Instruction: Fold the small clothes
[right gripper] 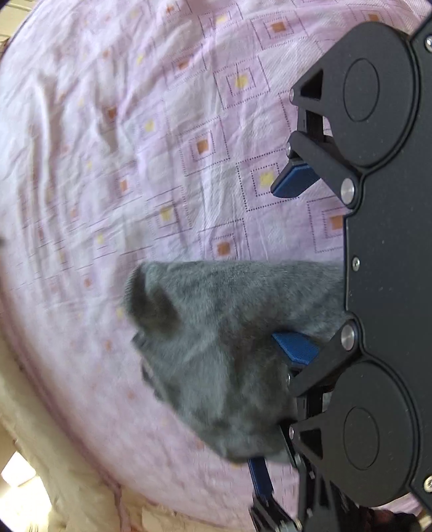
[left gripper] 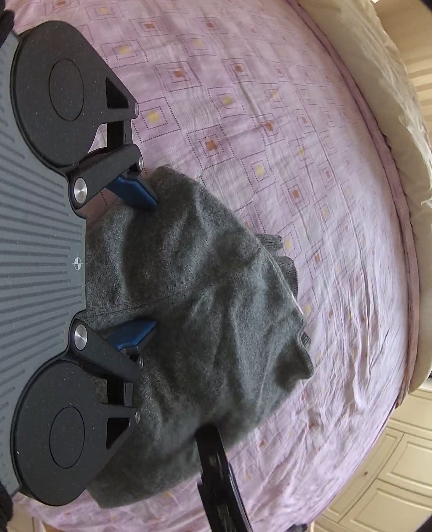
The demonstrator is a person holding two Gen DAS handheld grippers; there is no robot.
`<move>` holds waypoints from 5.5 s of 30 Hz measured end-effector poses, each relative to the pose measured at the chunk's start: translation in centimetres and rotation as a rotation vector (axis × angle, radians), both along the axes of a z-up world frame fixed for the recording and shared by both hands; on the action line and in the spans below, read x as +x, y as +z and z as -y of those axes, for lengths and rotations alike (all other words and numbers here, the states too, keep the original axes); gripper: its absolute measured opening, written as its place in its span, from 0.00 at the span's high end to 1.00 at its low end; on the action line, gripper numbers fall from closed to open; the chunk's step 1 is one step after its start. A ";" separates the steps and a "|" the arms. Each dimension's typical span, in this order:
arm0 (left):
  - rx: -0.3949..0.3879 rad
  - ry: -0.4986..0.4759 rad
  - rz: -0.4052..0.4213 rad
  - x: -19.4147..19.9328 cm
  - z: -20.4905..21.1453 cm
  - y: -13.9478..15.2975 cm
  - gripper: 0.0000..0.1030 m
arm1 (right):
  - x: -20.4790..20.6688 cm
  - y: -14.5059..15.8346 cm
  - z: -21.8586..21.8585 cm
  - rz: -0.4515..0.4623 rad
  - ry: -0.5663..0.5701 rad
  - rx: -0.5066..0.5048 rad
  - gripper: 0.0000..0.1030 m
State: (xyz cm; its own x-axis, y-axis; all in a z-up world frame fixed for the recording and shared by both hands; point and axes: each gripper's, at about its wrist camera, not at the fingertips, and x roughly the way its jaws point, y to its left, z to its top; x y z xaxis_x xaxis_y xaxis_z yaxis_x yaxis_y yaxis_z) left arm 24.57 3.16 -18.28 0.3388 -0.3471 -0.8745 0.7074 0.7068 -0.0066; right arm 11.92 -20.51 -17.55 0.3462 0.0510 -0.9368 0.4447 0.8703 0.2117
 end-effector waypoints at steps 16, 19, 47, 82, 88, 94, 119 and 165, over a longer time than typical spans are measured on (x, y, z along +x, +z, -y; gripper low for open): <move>-0.180 0.185 -0.126 -6.3 -6.5 4.1 0.31 | -2.2 2.8 -0.1 0.125 -0.015 0.014 0.03; -0.187 0.154 -0.160 -7.9 -6.4 3.5 0.31 | -2.8 3.5 -0.5 0.147 -0.001 0.009 0.03; -0.064 0.233 -0.125 -8.1 -5.3 1.5 0.44 | -5.5 5.0 -3.2 0.149 0.149 -0.048 0.02; 0.154 0.438 0.000 -14.7 -1.5 12.1 0.02 | -12.3 14.5 -4.4 0.181 0.198 -0.149 0.01; 0.148 0.471 0.044 -16.0 -1.6 13.5 0.02 | -13.3 16.0 -4.9 0.204 0.217 -0.185 0.01; 0.070 0.533 -0.005 -16.8 -2.4 14.4 0.02 | -14.7 17.4 -5.1 0.248 0.218 -0.218 0.01; 0.070 0.574 -0.016 -20.1 -1.4 14.5 0.02 | -17.2 17.4 -3.9 0.178 0.195 -0.175 0.01; 0.089 0.610 -0.021 -18.7 -1.7 14.5 0.02 | -14.9 15.6 -3.9 0.102 0.239 -0.113 0.01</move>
